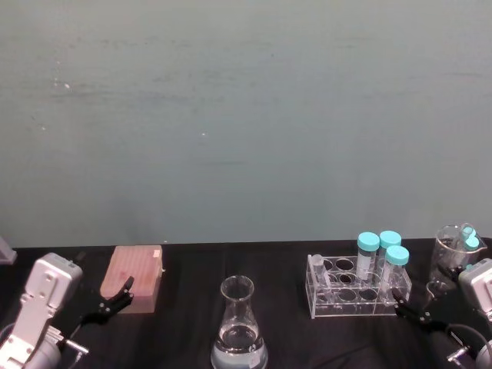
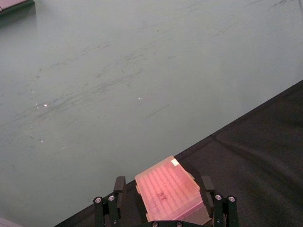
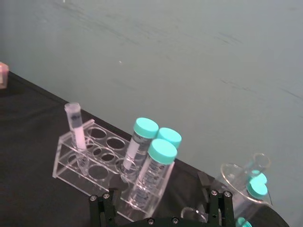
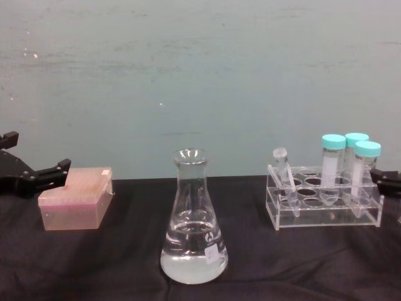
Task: Pour the liquid from the test tube into the beaker using one hand.
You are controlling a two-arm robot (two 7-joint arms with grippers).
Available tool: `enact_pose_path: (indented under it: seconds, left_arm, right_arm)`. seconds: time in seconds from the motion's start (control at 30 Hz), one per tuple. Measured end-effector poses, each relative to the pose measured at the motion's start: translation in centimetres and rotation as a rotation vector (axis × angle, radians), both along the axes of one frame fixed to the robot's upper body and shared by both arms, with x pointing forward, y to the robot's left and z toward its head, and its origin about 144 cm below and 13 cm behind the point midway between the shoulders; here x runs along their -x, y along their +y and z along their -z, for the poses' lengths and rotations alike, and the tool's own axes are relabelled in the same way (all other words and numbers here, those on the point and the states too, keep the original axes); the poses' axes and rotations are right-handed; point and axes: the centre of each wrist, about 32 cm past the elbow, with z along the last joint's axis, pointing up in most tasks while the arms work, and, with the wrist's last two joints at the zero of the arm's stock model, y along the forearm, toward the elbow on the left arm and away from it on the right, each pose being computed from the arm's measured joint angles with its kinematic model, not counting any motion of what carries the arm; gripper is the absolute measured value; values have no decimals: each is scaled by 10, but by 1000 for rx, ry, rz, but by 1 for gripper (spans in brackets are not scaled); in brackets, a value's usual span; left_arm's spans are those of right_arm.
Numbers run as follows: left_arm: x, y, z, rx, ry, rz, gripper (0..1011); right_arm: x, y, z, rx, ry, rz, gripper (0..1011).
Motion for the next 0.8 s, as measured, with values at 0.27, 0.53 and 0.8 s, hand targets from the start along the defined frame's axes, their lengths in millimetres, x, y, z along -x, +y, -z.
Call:
enact_pose_path:
  seconds: [0.27,0.53,0.8]
  left_arm:
    - [0,0,0,0,0,0,1000]
    - [0,0,0,0,0,0,1000]
    - [0,0,0,0,0,0,1000]
  right_arm:
    - [-6,6,-4,-14,-23,-57,1004]
    - [-16,20,-9,-26,-42,-152,1004]
    - [-31,37,-12,-4,-53,-254,1004]
